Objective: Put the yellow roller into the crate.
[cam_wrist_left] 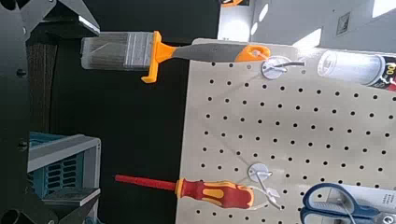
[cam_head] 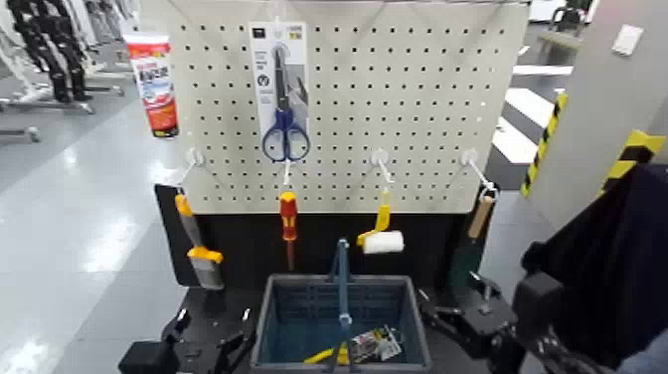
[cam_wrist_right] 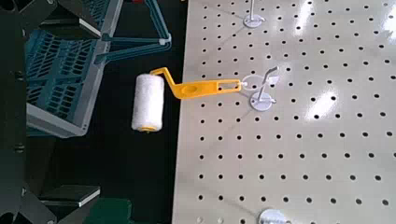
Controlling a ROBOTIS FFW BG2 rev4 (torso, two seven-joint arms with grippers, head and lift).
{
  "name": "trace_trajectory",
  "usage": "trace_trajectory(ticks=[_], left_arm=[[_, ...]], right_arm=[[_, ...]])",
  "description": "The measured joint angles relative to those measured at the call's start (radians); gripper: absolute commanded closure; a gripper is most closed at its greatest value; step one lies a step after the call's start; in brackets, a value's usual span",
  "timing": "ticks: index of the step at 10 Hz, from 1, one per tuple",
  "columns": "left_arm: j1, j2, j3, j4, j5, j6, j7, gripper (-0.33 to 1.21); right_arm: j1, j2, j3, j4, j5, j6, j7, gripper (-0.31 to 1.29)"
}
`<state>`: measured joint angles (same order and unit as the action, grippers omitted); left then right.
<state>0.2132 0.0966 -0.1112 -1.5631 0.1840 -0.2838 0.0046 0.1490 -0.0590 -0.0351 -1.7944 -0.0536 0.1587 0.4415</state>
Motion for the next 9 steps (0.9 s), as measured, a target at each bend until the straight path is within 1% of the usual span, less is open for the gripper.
trace_trajectory(ticks=[2,5,9], left_arm=[[0.000,0.000,0.001,0.001,0.000,-0.001,0.000,0.11],[-0.001,-0.004,0.002,0.003,0.000,-0.004,0.000,0.11],[-0.004,-0.006,0.002,0.006,0.000,-0.008,0.000,0.11]], right_arm=[[-0.088,-0.027,0.011,0.049,-0.002,0.027,0.048,0.13],[-0.182,-0.060,0.026,0.115,-0.011,0.064,0.107,0.11],[-0.300,-0.099,0.076,0.231,-0.035,0.042,0.138,0.10]])
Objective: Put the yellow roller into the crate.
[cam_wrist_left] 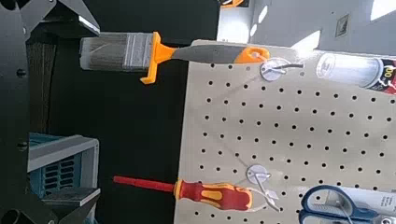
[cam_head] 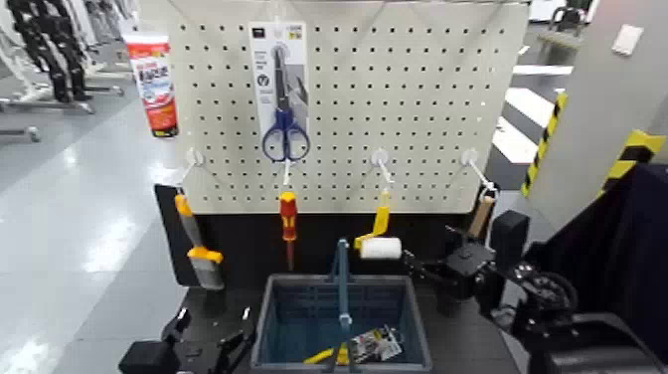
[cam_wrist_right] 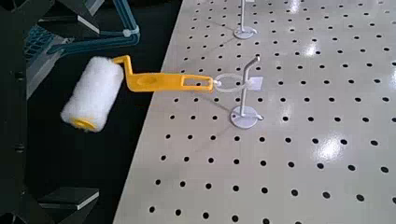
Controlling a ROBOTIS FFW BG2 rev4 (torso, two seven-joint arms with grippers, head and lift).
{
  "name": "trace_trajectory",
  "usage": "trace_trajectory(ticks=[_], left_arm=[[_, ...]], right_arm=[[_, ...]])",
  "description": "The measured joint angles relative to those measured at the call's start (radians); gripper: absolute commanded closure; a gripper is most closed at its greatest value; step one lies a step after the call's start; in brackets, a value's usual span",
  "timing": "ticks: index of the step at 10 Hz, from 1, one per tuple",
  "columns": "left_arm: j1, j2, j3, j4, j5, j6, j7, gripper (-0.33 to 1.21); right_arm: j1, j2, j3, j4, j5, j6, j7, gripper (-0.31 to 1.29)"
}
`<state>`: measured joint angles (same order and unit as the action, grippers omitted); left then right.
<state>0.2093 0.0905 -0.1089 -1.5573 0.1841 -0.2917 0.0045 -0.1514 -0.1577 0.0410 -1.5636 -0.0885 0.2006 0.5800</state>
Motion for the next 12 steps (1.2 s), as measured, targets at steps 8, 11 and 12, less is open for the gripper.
trace_trajectory(ticks=[8,11,12], left_arm=[[-0.006,-0.002,0.000,0.005,0.000,-0.012,-0.001,0.11],[-0.008,0.000,0.000,0.005,0.000,-0.015,-0.001,0.11],[-0.010,0.000,0.000,0.006,-0.001,-0.015,-0.001,0.11]], right_arm=[[-0.200,-0.007,0.120,0.274,-0.083,-0.103,0.077,0.10],[-0.271,0.002,0.160,0.395,-0.114,-0.155,0.111,0.12],[-0.288,0.005,0.167,0.424,-0.120,-0.167,0.124,0.14]])
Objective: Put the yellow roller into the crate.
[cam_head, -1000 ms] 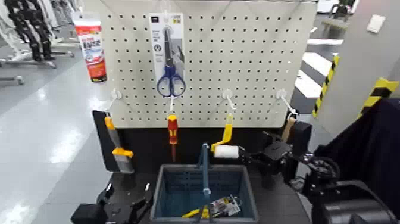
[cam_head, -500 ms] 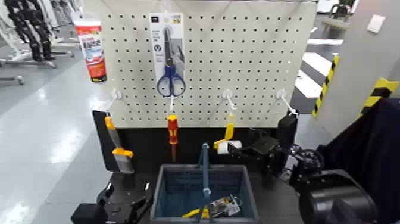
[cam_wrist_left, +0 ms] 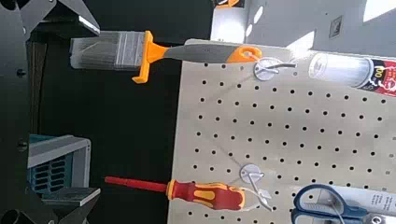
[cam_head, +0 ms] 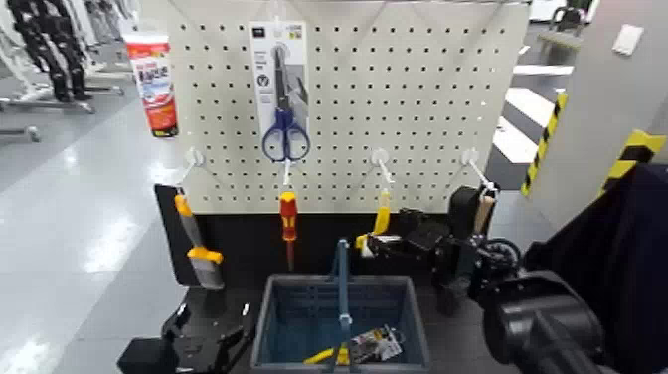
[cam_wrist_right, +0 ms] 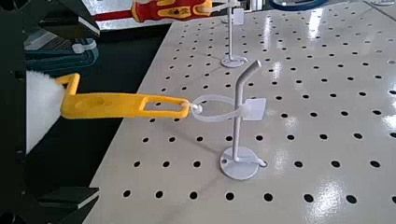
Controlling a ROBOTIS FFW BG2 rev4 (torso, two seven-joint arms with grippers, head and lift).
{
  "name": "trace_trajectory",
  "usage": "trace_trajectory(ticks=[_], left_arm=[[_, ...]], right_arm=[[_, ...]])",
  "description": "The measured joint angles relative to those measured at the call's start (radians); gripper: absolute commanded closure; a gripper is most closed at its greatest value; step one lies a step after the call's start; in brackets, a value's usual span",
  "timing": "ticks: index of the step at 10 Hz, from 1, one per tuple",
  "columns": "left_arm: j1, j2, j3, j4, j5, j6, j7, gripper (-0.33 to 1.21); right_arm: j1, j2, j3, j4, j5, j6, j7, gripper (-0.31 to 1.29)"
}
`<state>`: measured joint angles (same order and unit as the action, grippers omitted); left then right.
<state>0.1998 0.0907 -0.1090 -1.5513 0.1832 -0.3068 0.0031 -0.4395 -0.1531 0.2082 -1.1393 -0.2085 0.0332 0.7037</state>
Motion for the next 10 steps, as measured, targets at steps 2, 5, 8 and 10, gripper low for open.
trace_trajectory(ticks=[2,5,8,10], left_arm=[[-0.003,0.002,-0.002,0.000,-0.001,0.000,-0.002,0.11],[-0.006,0.004,-0.004,0.001,-0.001,-0.002,-0.003,0.11],[-0.006,0.004,-0.003,0.002,-0.001,-0.003,-0.003,0.11],[-0.005,0.004,-0.003,0.003,-0.001,-0.004,-0.003,0.11]], right_arm=[[-0.026,0.002,0.015,0.046,-0.014,-0.025,0.017,0.32],[-0.036,0.003,0.021,0.060,-0.023,-0.034,0.020,1.19],[-0.033,0.003,0.023,0.049,-0.029,-0.022,0.019,1.26],[-0.029,0.003,0.020,0.045,-0.032,-0.026,0.019,1.26]])
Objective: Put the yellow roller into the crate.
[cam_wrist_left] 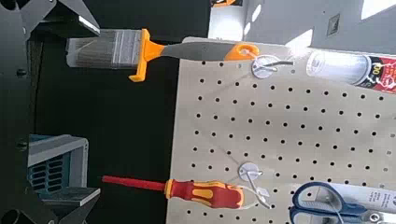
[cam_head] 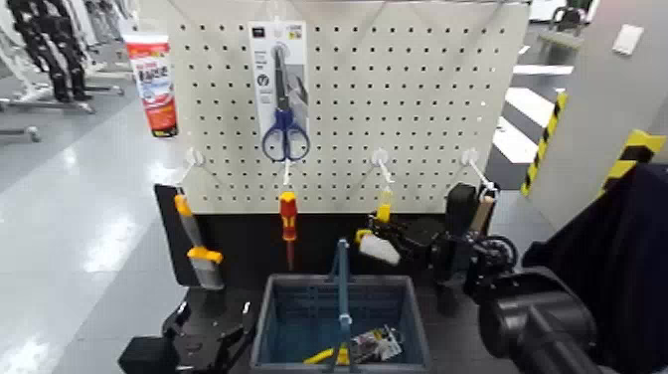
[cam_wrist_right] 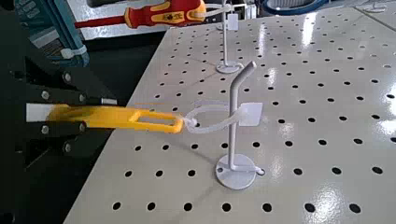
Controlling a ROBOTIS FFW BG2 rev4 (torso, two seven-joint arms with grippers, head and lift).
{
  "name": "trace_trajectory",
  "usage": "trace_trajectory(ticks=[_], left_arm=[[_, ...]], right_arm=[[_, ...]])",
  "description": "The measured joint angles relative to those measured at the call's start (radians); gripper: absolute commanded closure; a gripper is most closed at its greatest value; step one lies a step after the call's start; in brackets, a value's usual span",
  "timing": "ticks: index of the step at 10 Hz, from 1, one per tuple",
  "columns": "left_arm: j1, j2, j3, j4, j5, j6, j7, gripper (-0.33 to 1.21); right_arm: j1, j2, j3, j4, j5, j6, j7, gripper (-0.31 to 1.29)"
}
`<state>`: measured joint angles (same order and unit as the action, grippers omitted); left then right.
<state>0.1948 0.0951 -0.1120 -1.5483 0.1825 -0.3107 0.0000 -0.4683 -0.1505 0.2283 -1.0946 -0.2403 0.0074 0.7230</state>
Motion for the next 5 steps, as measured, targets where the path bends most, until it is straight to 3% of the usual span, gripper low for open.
trace_trajectory(ticks=[5], left_arm=[[0.001,0.000,0.000,0.001,0.000,-0.001,0.000,0.11]], right_arm=[[0.016,0.001,-0.015,-0.024,-0.005,-0.009,0.002,1.26]])
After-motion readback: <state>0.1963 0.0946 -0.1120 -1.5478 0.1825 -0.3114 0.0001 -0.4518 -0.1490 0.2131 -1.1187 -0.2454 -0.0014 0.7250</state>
